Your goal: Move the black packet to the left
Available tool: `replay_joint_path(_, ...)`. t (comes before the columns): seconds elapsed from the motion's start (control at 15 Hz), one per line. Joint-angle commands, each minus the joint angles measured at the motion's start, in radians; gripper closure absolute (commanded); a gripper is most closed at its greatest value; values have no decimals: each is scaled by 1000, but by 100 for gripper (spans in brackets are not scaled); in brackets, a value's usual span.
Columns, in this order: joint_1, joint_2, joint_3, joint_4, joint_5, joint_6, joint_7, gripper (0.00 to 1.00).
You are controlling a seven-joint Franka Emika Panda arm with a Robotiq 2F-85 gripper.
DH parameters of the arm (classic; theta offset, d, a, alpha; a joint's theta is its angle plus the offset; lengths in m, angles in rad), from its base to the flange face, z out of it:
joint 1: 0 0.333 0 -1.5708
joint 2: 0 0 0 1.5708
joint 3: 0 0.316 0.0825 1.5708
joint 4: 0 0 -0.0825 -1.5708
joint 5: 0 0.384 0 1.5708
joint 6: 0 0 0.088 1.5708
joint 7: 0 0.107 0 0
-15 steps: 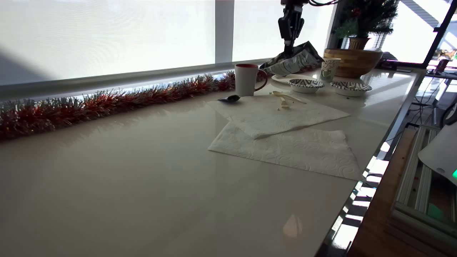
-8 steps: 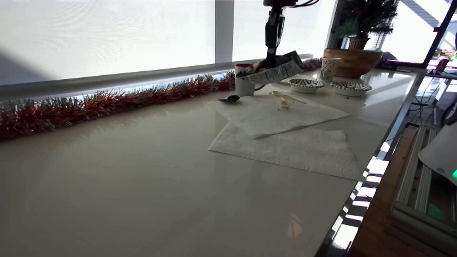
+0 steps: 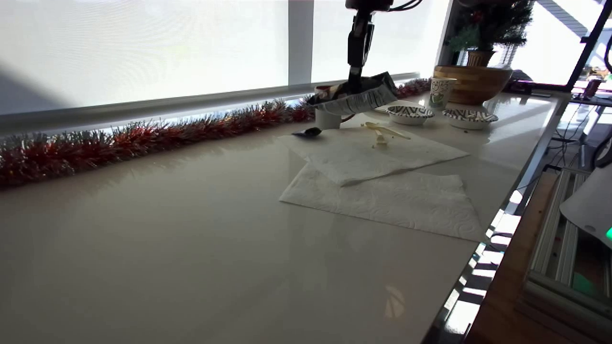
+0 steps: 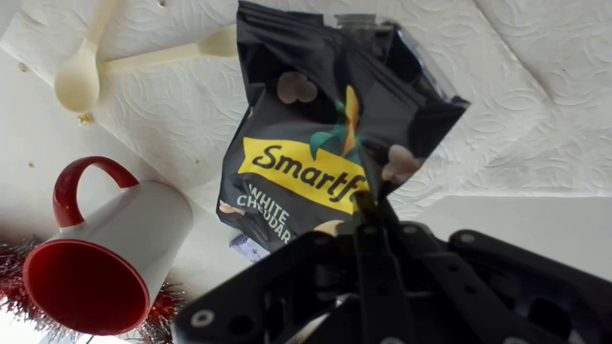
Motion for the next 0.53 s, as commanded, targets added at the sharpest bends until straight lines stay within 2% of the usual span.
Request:
replay_joint_path(0.0,-1,0,1,1,1,-2,-1,99)
replay_joint_path(0.07,-1,0,2,1,1,-2,-1,100)
replay_joint_path(0.27,73,72,23,69,57,-19,-136,99)
replay_joint_path(0.47,119,141,58,126,49,-20,-222,99)
